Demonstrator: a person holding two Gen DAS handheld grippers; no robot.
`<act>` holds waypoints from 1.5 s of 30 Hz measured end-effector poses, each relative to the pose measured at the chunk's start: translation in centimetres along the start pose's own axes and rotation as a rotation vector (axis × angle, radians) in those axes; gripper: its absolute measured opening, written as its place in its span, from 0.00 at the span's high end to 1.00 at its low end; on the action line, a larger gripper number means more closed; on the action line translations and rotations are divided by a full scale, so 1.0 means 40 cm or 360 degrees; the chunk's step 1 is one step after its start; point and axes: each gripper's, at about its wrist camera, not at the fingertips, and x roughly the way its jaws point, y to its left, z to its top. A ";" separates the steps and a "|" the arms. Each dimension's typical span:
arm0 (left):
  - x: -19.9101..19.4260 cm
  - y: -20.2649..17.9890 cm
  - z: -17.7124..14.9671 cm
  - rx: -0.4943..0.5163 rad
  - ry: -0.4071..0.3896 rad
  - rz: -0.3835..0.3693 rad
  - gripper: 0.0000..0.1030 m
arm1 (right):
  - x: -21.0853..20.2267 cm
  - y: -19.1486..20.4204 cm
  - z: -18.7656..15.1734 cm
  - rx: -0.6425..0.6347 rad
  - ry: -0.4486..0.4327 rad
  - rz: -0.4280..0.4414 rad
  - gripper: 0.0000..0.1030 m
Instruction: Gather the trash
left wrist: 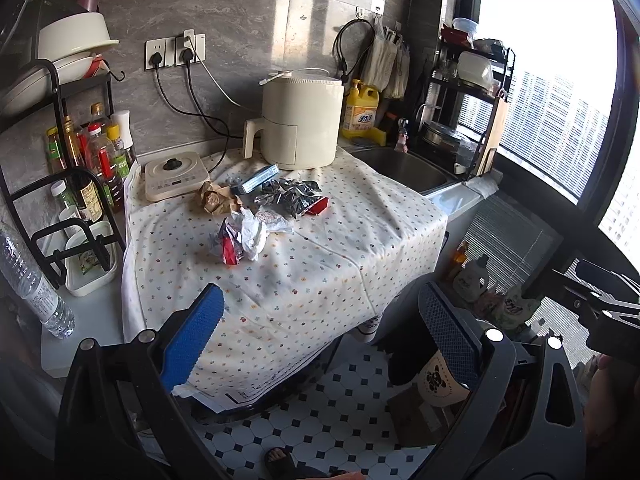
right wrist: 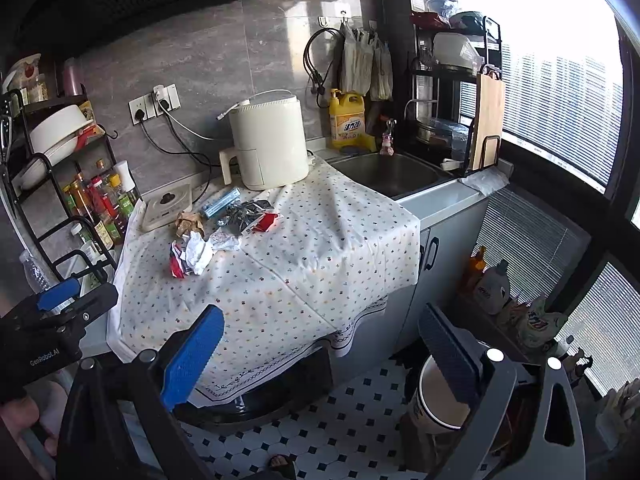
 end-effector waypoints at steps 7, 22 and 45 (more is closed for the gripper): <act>0.000 0.008 0.005 0.0008 -0.0015 0.0001 0.06 | 0.000 -0.003 0.001 0.0009 -0.0004 0.0011 0.08; -0.006 0.025 0.001 -0.0005 -0.0028 0.0002 0.06 | -0.002 0.005 0.000 0.0009 -0.0012 0.0023 0.08; 0.155 0.148 -0.014 -0.0212 0.0095 -0.0014 0.06 | 0.152 0.072 0.044 -0.0046 0.0161 0.0053 0.08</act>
